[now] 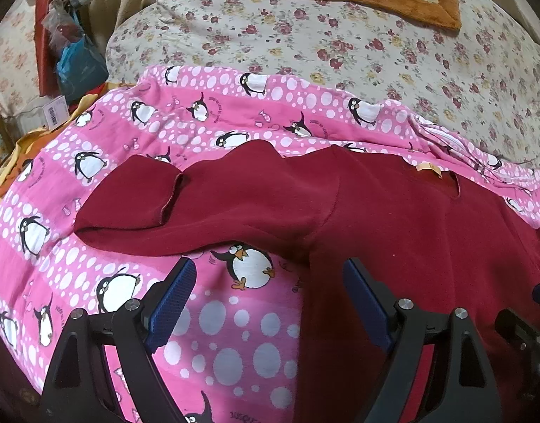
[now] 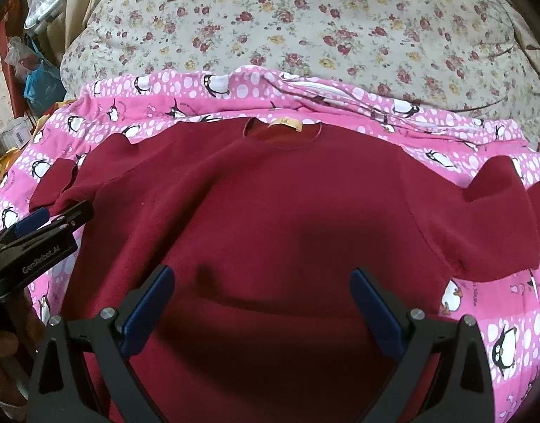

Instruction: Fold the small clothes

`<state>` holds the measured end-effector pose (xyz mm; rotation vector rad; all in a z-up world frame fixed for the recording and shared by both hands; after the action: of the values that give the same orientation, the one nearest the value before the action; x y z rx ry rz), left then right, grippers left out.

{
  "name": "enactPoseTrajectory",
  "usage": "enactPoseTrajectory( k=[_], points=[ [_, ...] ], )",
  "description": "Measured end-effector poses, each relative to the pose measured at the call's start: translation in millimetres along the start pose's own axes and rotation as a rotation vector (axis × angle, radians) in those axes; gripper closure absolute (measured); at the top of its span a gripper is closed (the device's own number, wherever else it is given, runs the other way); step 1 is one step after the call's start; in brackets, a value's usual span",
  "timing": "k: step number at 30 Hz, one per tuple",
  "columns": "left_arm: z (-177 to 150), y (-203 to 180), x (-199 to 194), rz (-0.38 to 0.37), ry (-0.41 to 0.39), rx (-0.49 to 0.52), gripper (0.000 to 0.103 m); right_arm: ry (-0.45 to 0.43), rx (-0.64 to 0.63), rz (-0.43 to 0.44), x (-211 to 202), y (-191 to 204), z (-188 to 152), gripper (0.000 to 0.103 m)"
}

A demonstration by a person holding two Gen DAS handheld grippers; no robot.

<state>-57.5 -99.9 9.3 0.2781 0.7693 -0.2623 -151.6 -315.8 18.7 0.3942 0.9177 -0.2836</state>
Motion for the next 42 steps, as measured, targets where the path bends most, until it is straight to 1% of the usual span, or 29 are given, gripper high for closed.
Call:
enactPoseTrajectory(
  k=[13, 27, 34, 42],
  points=[
    [1, -6, 0, -0.011, -0.004, 0.014, 0.035, -0.011, 0.024, -0.049, 4, -11, 0, 0.001],
    [2, -9, 1, -0.005, -0.005, 0.016, 0.035, -0.002, 0.023, -0.047, 6, -10, -1, 0.001],
    [4, 2, 2, 0.001, -0.006, -0.012, 0.035, 0.003, 0.023, -0.036, 7, -7, 0, 0.001],
    [4, 5, 2, 0.005, -0.006, -0.018, 0.035, 0.004, 0.008, -0.026, 7, -4, -1, 0.001]
  ],
)
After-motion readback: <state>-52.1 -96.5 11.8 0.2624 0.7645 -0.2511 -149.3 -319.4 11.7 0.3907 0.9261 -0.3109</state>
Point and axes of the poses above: each gripper's, at about its wrist camera, not at the fingertips, and x roughly the way its jaws point, y to its left, z to its top, the point moved 6 cm from there along x, roughly the way its jaws point, and after that the axes turned 10 degrees about x, right-handed, at the moved point
